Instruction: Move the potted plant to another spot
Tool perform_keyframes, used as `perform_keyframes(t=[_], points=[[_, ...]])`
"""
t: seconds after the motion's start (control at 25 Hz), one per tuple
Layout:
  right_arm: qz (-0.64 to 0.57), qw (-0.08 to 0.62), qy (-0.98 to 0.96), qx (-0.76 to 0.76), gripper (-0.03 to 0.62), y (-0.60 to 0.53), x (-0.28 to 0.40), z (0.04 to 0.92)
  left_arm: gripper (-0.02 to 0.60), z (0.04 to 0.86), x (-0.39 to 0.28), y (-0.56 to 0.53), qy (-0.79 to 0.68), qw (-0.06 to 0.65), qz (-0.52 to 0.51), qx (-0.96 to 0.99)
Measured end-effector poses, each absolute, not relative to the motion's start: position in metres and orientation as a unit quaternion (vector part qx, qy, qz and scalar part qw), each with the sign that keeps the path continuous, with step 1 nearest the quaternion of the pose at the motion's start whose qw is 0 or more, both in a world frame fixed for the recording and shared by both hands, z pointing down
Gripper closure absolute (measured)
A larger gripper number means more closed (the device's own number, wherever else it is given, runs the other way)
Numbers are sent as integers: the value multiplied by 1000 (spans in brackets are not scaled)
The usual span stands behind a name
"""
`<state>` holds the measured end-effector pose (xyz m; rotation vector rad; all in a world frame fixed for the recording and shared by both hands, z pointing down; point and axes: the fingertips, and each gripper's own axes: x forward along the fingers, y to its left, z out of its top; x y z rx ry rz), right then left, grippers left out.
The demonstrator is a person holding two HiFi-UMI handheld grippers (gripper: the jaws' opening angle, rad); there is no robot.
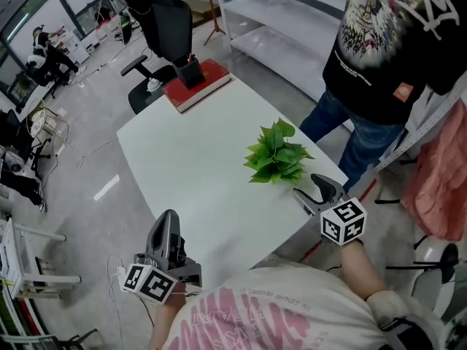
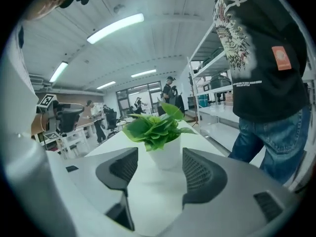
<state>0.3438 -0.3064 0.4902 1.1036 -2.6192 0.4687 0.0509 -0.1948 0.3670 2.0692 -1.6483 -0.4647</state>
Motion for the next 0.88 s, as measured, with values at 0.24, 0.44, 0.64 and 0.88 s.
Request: perform_keyframes(t=[0.24,0.44,0.64,0.88], points=[[144,165,-916,337,227,-319,333,509,555,370,50,-190,-626,230,-178,723],[127,172,-920,328,103,-332,320,517,557,376,51,-187,-643,235,-180,706],[113,164,-920,336,51,-347,309,526,557,382,54,-188,-651,235,-175,700],[127,142,-919,344,49,-366,296,534,556,384,54,-191,-655,236,-175,696]])
